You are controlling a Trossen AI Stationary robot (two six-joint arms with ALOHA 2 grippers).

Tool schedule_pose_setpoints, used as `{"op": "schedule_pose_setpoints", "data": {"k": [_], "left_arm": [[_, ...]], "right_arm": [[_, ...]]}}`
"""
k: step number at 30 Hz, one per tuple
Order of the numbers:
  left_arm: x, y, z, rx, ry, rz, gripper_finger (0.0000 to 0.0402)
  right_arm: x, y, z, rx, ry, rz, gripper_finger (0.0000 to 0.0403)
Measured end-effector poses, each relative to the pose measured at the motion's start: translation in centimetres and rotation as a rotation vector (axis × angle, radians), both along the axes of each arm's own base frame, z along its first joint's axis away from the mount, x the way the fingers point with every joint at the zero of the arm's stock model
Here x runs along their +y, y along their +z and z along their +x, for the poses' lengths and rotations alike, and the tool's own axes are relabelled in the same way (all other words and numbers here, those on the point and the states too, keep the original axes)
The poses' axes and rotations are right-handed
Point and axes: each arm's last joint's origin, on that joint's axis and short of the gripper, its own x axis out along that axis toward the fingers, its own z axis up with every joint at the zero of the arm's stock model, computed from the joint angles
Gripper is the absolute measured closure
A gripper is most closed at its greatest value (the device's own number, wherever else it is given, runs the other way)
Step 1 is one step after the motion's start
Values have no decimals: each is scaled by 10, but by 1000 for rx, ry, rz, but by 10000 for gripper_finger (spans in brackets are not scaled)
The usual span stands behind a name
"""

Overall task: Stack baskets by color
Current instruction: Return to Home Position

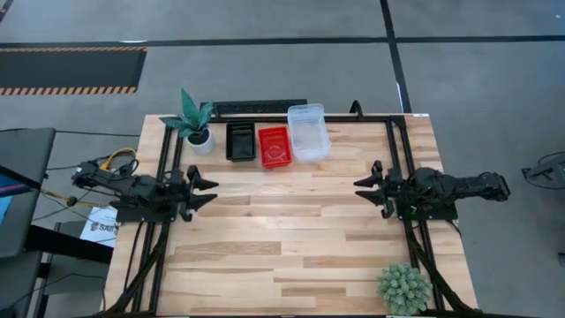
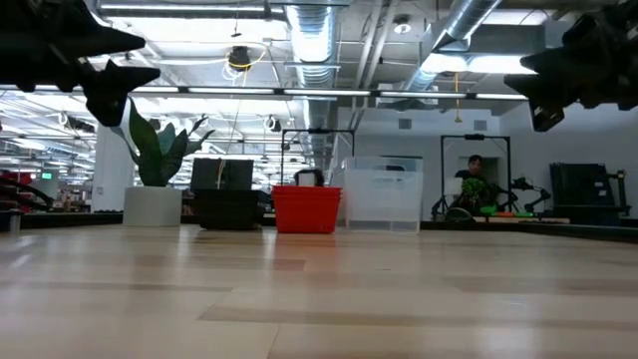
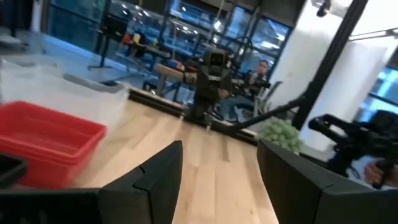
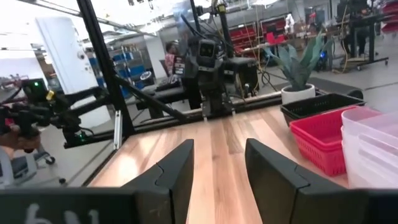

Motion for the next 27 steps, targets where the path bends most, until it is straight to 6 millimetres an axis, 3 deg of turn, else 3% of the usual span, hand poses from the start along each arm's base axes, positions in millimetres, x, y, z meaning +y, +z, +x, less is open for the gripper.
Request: {"op": "schedule_pose_setpoints", "data": {"k": [7,27], "left_arm": [[1,0,0,7,31,83,205],[1,-1,0,8,31,85,204]], "right_arm": [[0,-5,0,49,2,12,233],[0,-5,0,55,4,6,232]]}}
